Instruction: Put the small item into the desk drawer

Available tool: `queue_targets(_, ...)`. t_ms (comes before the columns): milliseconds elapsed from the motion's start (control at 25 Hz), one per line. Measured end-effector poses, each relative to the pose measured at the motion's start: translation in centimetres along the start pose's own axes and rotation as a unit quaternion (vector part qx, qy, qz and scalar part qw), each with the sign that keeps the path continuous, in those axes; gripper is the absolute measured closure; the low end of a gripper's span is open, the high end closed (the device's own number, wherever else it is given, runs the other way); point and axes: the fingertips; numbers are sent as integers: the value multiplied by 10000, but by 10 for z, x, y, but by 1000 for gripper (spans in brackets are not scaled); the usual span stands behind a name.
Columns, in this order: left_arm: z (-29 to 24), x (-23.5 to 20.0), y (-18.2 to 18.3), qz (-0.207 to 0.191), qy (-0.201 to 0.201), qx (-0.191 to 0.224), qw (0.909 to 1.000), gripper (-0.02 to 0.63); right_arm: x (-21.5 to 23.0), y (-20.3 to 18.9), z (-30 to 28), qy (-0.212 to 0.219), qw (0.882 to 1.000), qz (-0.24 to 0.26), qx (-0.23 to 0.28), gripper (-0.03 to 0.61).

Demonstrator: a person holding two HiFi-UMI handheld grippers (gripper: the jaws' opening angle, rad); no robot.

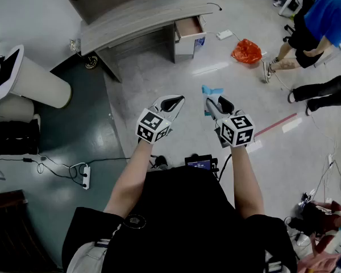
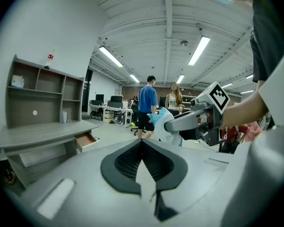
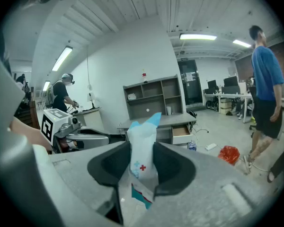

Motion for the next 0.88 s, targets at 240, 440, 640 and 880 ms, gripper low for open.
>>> queue_targets(240,0,2,-4,13,7,-9,10000,612,-1,-2,1,30,10000,18,-2,422)
queue_targets(440,0,3,-5,1,26,-32,10000,612,-1,-1,1,87,10000,-28,38,422)
queue_targets(640,1,3,-7,7,42,-80,10000,612,-2,-2,2,141,9999,-70,34,422)
queue_targets(880,0,3,-13,11,92,-188,9998,612,-1,-6,2,206,9997,-126,9,422)
Point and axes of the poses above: the fingertips, and each gripper's own axes: z backward along the fingers, x to its right, y out of its top, and after that the axes turned 1 degree about -z, right-handed
